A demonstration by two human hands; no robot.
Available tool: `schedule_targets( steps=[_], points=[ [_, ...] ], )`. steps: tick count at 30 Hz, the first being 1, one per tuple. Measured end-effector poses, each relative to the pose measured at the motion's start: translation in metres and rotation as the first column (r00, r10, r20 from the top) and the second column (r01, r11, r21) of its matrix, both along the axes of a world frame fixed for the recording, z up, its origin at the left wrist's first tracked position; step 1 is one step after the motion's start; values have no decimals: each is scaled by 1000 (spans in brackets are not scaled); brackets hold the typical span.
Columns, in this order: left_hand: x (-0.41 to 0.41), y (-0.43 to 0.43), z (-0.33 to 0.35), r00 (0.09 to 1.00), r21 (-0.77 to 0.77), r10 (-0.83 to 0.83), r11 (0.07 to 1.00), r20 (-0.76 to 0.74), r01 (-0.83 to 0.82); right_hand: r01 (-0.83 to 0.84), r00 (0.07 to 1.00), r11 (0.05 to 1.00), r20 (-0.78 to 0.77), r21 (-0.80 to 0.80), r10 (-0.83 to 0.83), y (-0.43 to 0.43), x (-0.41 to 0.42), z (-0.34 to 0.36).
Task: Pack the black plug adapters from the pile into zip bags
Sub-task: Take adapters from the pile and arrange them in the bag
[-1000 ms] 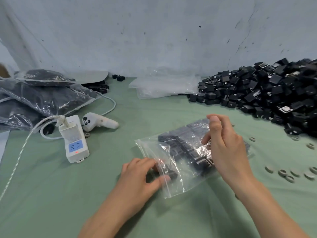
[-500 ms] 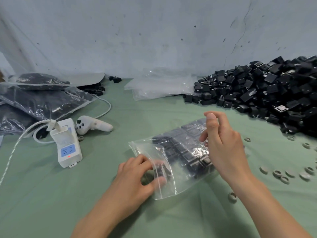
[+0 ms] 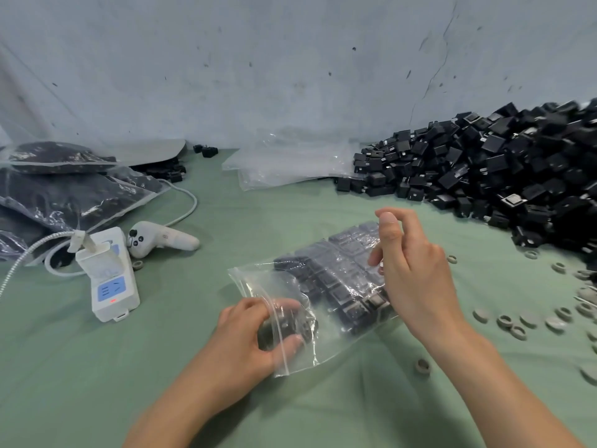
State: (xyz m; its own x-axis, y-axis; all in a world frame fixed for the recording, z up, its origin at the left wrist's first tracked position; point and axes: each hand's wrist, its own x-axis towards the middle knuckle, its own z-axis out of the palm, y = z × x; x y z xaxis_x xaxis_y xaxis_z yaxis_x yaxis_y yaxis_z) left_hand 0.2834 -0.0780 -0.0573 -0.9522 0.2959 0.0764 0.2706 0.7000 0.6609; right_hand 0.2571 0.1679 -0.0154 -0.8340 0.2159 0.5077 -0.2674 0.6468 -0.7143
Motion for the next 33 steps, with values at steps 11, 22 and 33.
schedule_targets(
  steps=[11,22,33],
  points=[
    [-11,7,-4,991,-90,4,996,-135,-16,16,1000,1000,11,14,-17,4,2,-2],
    [-20,16,-8,982,-196,76,974,-172,-110,22,999,999,29,24,-23,3,2,-2],
    [-19,22,-9,971,-220,94,965,-220,-143,-11,991,913,120,-408,66,-5,5,9]
  ],
)
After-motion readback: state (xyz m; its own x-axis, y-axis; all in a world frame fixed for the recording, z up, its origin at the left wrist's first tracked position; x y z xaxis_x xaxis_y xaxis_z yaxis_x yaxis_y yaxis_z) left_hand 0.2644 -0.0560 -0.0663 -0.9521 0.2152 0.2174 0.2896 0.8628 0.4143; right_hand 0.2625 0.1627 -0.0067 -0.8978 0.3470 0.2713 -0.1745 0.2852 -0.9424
